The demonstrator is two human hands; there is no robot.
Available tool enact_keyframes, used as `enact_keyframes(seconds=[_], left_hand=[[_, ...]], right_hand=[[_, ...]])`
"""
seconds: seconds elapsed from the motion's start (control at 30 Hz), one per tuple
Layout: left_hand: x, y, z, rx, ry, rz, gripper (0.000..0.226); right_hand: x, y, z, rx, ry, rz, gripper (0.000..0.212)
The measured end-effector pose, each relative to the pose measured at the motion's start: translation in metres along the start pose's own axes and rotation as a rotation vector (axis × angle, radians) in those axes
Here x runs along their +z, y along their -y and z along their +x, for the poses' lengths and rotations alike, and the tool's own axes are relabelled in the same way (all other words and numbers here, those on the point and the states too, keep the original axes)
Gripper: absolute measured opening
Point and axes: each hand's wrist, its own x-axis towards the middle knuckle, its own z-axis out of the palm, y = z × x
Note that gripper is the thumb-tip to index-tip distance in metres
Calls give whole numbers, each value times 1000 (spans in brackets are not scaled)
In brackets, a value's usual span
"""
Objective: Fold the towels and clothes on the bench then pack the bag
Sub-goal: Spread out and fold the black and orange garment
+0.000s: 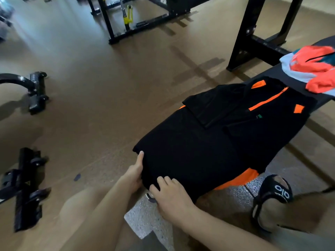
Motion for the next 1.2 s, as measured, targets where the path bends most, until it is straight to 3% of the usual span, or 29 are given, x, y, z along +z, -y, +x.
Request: enact_keyframes(seconds=[0.1, 0.23, 0.47, 0.57, 0.77, 0.93, 1.03, 1.2], left_hand=[[-8, -3, -9, 30, -53, 1, 89], [-16, -6, -21, 32, -22, -31, 57], [-4, -21, -58, 126, -3, -160, 22], [3, -28, -70, 182, -11, -156, 6], [16, -45, -85, 377, -20, -91, 5], [20, -62, -90, 707, -163, 213, 18], [33, -73, -98, 842, -132, 312, 11], [61, -90, -105, 1045, -101, 671, 30]], right_hand=[[-1, 9, 3, -21, 14, -77, 47], [-9, 26, 10, -45, 49, -163, 38], [-18, 39, 16, 19, 105, -282, 66], [-27, 36, 22, 58, 74, -324, 62], [-52, 29, 35, 180, 59, -246, 23], [-75, 10, 17, 263, -99, -97, 23], [-88, -9, 1, 334, -197, -35, 19], [-111, -39, -28, 493, -273, 121, 29]])
